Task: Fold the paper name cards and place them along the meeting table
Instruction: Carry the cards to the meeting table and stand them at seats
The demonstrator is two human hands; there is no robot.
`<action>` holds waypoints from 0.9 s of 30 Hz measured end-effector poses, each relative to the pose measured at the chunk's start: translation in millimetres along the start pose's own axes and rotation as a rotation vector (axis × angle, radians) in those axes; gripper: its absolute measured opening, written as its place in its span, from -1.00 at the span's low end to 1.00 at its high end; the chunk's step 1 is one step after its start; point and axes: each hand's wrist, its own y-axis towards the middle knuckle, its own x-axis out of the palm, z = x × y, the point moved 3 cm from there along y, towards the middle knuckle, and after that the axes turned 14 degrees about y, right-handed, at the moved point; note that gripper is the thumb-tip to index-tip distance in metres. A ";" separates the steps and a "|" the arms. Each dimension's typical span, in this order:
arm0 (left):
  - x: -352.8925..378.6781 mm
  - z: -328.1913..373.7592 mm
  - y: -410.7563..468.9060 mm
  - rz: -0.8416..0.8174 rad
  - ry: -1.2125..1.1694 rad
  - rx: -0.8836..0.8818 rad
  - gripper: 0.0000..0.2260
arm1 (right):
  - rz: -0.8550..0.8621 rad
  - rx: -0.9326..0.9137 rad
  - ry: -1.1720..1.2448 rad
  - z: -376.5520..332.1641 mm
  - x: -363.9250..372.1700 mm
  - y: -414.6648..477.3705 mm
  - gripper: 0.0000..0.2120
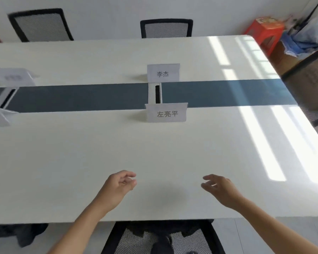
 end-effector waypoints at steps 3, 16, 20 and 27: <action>20.4 -19.7 -68.5 0.105 -0.128 -0.089 -0.88 | -0.048 -0.081 0.065 1.0 8.2 -41.0 -0.74; 101.1 -112.4 -349.9 0.425 -0.388 -0.391 -0.79 | -0.495 -0.272 0.097 -22.0 83.5 -176.4 -0.79; 109.8 -147.6 -424.1 0.691 -0.544 -0.489 -0.87 | -0.655 -0.383 0.009 -67.5 139.7 -210.1 -0.81; 118.4 -236.3 -535.7 0.907 -0.766 -0.648 -0.86 | -0.874 -0.470 -0.118 -129.2 274.5 -274.2 -0.82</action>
